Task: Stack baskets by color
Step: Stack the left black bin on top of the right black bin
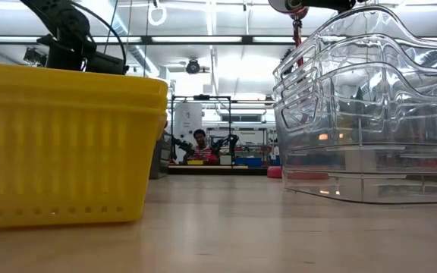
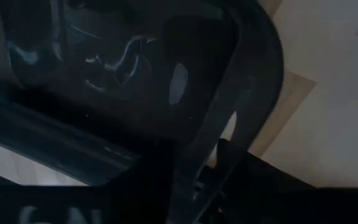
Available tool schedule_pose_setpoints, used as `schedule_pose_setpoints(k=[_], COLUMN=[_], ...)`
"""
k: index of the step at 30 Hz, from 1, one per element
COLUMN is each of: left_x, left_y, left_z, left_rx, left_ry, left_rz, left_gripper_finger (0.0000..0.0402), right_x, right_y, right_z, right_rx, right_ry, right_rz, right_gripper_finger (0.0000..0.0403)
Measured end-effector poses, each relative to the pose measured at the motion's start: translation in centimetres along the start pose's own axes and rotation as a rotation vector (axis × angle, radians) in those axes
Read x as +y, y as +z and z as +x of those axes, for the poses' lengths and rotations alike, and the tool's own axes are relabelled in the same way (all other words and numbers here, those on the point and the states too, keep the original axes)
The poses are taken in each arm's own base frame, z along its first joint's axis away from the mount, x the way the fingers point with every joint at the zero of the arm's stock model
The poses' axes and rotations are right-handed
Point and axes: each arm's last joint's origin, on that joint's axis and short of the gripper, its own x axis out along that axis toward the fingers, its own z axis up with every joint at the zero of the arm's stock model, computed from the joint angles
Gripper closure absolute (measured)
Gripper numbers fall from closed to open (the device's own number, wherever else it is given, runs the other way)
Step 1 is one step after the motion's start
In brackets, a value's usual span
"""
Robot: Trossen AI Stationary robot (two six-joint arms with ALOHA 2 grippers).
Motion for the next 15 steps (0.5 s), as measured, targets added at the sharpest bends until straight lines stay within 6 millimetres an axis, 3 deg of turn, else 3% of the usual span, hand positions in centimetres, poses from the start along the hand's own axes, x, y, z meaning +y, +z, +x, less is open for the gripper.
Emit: schedule_pose_setpoints(k=[6, 10, 15], left_x=[0.0, 0.3, 1.4], left_y=[0.0, 0.5, 1.2], left_z=[0.0, -0.8, -3.6], left_rx=[-0.005, -0.037, -0.071], left_ry=[0.001, 0.007, 0.056], left_rz=[0.004, -0.006, -0.055], left_gripper_finger=[0.0382, 0.0391, 0.0397], right_x=[0.0, 0.0, 0.0], right_y=[0.0, 0.0, 0.0], right_z=[0.0, 0.0, 0.0], right_rx=[0.0, -0.001, -0.001], right_ry=[0.001, 0.001, 0.001], right_rz=[0.0, 0.0, 0.001], right_gripper_finger=[0.021, 0.021, 0.021])
